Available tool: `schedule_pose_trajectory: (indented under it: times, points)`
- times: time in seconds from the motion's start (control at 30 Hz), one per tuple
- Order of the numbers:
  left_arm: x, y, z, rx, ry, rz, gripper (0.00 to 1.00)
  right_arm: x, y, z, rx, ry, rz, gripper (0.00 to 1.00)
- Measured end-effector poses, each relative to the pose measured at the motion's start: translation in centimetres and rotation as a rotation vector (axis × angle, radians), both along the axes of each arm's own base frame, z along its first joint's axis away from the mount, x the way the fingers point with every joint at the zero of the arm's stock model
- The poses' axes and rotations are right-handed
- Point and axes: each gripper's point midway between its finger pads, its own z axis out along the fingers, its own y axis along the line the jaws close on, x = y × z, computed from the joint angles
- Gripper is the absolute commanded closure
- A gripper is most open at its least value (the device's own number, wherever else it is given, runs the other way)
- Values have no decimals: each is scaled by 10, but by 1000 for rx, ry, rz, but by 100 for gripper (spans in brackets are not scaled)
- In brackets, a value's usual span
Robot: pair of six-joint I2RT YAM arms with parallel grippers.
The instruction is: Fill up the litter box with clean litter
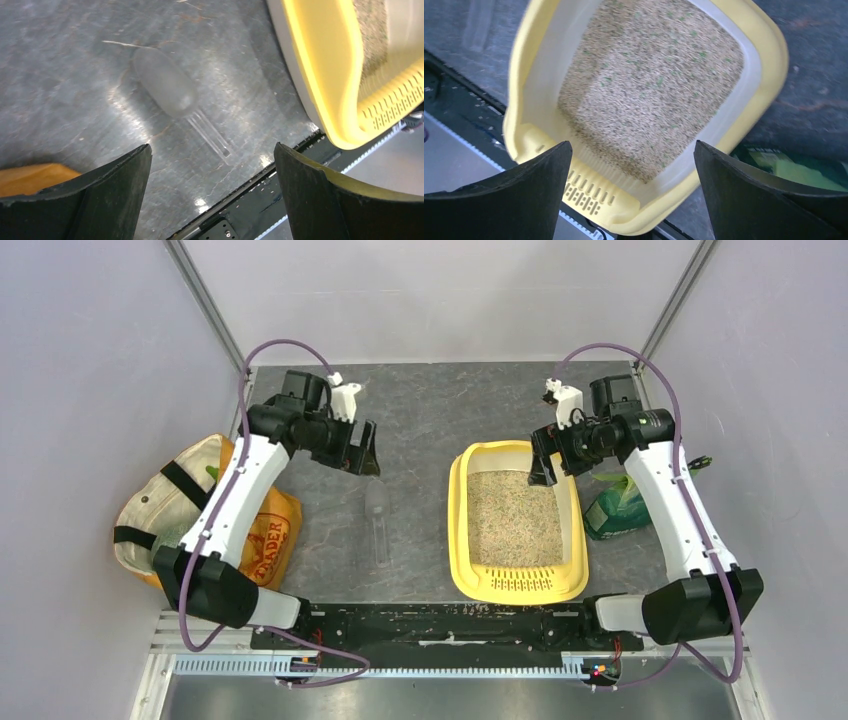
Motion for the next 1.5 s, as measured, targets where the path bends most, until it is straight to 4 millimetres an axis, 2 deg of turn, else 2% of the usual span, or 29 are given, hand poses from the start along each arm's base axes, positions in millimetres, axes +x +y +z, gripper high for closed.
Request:
schedule_pose_trajectory:
  times: [0.17,0.33,0.47,0.53,0.63,0.8,1.03,1.17,1.27,1.4,1.5]
  points:
    - [-29,-40,-18,-139,57,-142,2,2,-27,-9,-129,15,-101,1]
    - [-56,-84,-51,-324,184,-219,2,1,-55,-18,-234,39,-210,1]
    - [-68,-117,-61,-429,210,-277,2,-10,-71,-34,-304,89,-253,1]
    - [-71,-129,-64,-468,210,-301,2,-15,-75,-41,-326,114,-257,1]
    - [-72,-142,-71,-504,224,-317,2,-21,-78,-47,-348,139,-259,6]
    - [-65,-154,-80,-529,233,-309,2,-22,-77,-56,-349,177,-249,17]
    - [-65,-157,-88,-555,246,-279,2,-36,-69,-89,-328,313,-214,30]
    - [-66,-161,-92,-564,260,-273,2,-46,-62,-100,-295,362,-204,42]
    - [-65,-164,-95,-572,275,-267,2,-44,-63,-103,-290,371,-215,51]
    - [-63,-165,-97,-575,287,-253,9,-42,-57,-111,-268,414,-218,57]
    - [-62,-163,-89,-573,254,-247,17,-42,-52,-115,-254,441,-225,61]
